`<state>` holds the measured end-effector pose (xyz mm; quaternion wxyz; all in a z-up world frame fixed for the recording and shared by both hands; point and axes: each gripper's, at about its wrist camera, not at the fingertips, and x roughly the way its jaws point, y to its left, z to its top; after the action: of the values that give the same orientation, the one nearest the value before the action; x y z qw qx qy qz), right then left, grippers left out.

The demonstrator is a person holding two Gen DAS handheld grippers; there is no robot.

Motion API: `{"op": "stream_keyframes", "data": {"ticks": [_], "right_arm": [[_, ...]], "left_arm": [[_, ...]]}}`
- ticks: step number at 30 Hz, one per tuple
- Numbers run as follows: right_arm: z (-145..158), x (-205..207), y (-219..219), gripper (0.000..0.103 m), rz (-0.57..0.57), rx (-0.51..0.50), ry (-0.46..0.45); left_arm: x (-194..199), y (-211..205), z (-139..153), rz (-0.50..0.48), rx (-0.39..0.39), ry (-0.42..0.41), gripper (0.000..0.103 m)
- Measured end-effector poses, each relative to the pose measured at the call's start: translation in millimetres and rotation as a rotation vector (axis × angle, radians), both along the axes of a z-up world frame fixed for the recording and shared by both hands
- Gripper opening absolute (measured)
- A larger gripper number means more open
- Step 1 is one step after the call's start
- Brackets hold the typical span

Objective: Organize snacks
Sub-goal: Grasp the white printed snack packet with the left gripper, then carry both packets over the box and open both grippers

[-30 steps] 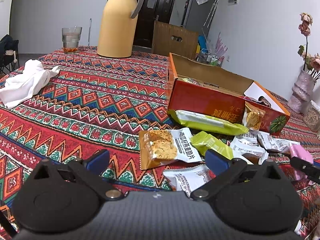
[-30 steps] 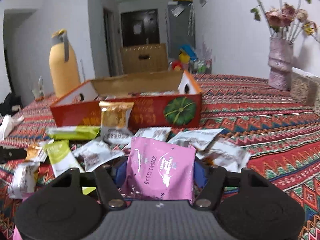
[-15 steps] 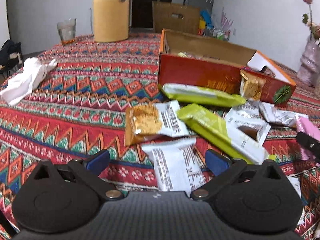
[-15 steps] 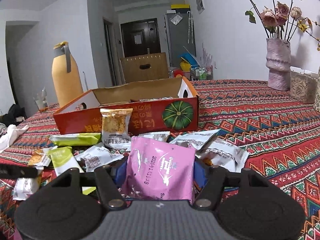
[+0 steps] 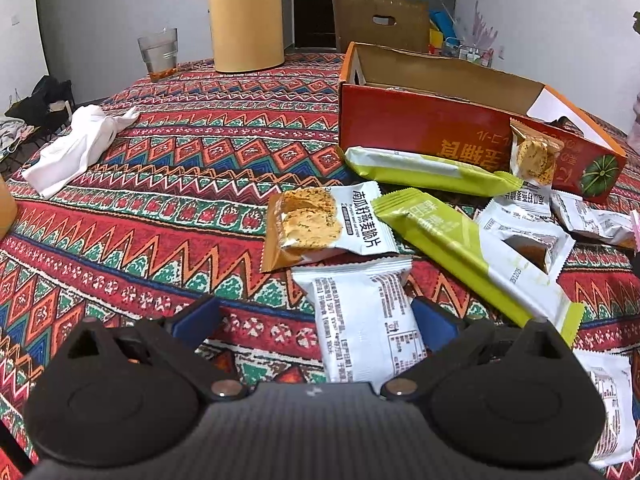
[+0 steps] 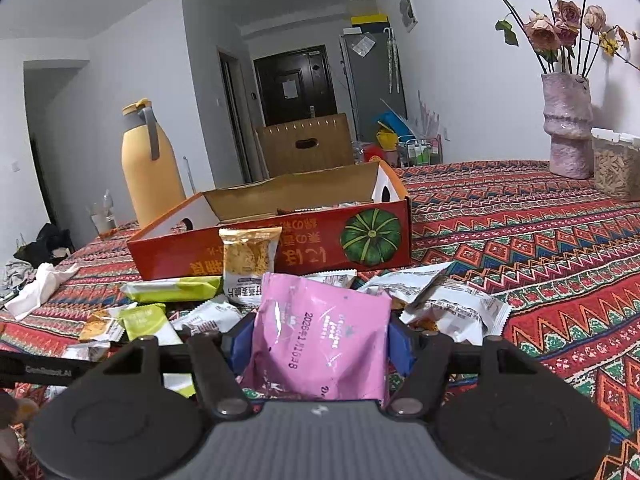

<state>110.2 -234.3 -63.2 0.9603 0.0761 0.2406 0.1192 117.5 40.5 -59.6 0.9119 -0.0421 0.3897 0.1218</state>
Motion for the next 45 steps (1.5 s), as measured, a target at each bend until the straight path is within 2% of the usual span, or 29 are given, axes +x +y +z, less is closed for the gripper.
{"op": "stream_keyframes", "data": {"ticks": [8, 11, 13, 15, 31, 45], "right_arm": [[0.4, -2.6, -1.8, 0.066, 0.01, 0.015, -0.008], [0.3, -2.8, -1.9, 0.066, 0.01, 0.015, -0.009], [0.3, -2.7, -1.9, 0.066, 0.01, 0.015, -0.008], [0.3, -2.7, -2.1, 0.066, 0.01, 0.014, -0.007], [4.4, -8.0, 4.9, 0.065, 0.01, -0.029, -0.037], [57.6, -4.0, 3.6, 0.065, -0.028, -0.023, -0.164]], "left_arm": [[-3.8, -2.6, 0.7, -0.008, -0.003, -0.004, 0.101], [-9.4, -6.6, 3.0, -0.026, -0.002, -0.028, 0.084], [-13.3, -9.9, 5.5, -0.051, -0.001, -0.045, 0.057], [-15.7, -12.3, 7.1, -0.076, -0.006, -0.053, 0.043], [-23.4, -13.0, 35.0, -0.133, -0.015, -0.169, 0.042], [2.4, -16.8, 81.8, -0.162, -0.02, -0.309, 0.042]]}}
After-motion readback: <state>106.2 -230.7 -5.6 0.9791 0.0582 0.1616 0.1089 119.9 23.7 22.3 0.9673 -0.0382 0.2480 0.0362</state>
